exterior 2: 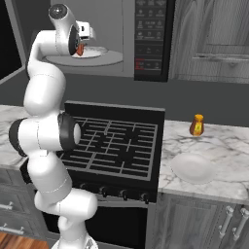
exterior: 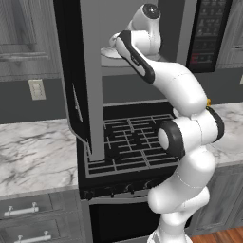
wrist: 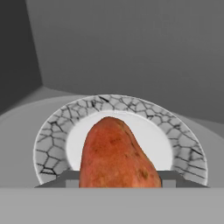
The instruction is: Pick the sweet potato from the counter and place it in the microwave. Then turn on the microwave.
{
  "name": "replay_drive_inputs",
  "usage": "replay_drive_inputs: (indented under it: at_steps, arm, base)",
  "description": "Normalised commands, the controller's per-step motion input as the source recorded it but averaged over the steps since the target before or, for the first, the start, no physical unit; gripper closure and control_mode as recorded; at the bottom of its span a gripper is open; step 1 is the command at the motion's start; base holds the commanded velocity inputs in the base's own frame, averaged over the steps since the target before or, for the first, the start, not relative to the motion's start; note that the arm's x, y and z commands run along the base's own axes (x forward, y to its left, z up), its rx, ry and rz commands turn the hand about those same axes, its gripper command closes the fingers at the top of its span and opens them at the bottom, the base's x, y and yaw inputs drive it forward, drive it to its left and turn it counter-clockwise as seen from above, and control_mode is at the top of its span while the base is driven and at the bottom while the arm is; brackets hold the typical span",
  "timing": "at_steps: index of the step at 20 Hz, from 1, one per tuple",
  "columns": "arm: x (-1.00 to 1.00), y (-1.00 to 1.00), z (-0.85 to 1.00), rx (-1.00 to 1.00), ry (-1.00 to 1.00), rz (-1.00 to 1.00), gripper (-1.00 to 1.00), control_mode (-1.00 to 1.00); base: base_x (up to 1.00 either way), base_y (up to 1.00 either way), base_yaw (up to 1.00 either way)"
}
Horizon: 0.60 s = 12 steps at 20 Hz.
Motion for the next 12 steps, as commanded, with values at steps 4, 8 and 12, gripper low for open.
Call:
replay_drive_inputs:
  at_steps: [4,8,12]
  arm:
    - [0.22,0.01,-0.01,-0.01,0.0,0.0,1.0,-1.0]
    - [0.15,0.03,0.0,-0.01,0.0,0.0,1.0,-1.0]
    - [0.13,0.06,0.0,0.0,0.01,0.0,1.0,-1.0]
  base:
    - [0.0,0.0,0.0]
    - [0.0,0.0,0.0]
    - [0.0,0.0,0.0]
